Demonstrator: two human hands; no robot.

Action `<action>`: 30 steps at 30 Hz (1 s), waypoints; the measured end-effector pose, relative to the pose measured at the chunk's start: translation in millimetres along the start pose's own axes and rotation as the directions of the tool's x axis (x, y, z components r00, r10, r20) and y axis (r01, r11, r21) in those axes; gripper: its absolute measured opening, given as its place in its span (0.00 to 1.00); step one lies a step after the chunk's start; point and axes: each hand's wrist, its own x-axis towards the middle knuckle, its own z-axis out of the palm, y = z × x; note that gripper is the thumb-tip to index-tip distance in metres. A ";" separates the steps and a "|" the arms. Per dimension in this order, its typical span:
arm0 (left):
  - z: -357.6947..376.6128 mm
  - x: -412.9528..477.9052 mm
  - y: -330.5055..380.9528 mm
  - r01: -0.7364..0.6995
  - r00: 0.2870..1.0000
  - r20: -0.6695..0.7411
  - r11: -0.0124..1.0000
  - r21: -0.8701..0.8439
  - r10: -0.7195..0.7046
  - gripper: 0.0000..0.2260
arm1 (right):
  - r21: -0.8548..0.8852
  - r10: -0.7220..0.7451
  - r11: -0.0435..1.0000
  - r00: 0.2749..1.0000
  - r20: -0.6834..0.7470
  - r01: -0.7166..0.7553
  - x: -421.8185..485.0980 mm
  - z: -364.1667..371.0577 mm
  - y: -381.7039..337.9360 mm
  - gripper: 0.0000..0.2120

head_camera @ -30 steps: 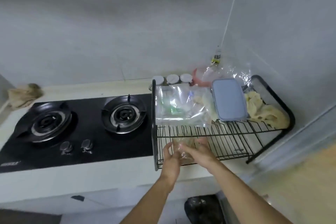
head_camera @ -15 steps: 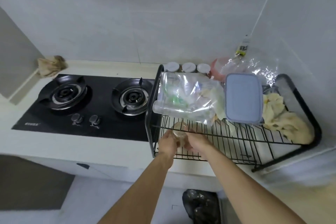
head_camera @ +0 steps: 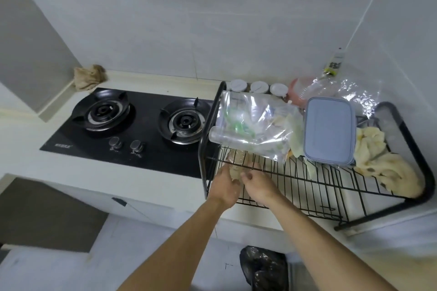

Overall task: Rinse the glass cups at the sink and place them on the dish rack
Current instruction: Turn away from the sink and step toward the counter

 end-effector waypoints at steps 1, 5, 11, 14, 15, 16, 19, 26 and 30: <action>-3.7 -4.6 -0.8 -0.048 0.999 0.009 0.984 0.170 0.047 0.25 | -0.099 -0.049 0.994 0.998 -0.032 0.046 -4.6 -0.4 -1.5 0.16; -21.4 -28.9 -10.7 -0.169 0.985 0.045 0.874 0.455 0.167 0.28 | -0.250 -0.242 0.942 0.969 -0.055 0.222 -31.7 4.3 -13.4 0.17; -63.0 -86.9 -41.5 -0.178 0.972 -0.038 0.832 0.525 0.231 0.26 | -0.335 -0.373 0.882 0.925 -0.069 0.331 -82.4 25.8 -42.0 0.21; -92.5 -116.1 -80.4 -0.113 0.975 -0.114 0.861 0.495 0.193 0.27 | -0.354 -0.426 0.857 0.901 -0.079 0.374 -108.5 51.6 -65.8 0.18; -104.1 -128.4 -96.3 -0.088 0.973 -0.144 0.872 0.482 0.178 0.27 | -0.355 -0.450 0.844 0.891 -0.063 0.401 -115.6 64.5 -76.9 0.18; -117.0 -142.0 -113.4 -0.064 0.969 -0.180 0.879 0.472 0.167 0.28 | -0.365 -0.470 0.826 0.882 -0.027 0.429 -121.9 79.9 -90.1 0.19; -160.6 -188.9 -169.0 0.016 0.948 -0.292 0.900 0.436 0.125 0.29 | -0.387 -0.525 0.762 0.845 0.102 0.519 -143.0 133.4 -140.2 0.23; -272.8 -328.4 -320.2 0.356 0.826 -0.522 0.914 0.194 -0.211 0.32 | -0.376 -0.612 0.565 0.679 0.406 0.734 -212.9 286.9 -274.4 0.33; -322.2 -410.5 -399.5 0.470 0.675 -0.632 0.882 -0.029 -0.381 0.31 | -0.305 -0.655 0.456 0.548 0.521 0.836 -265.7 376.3 -349.3 0.33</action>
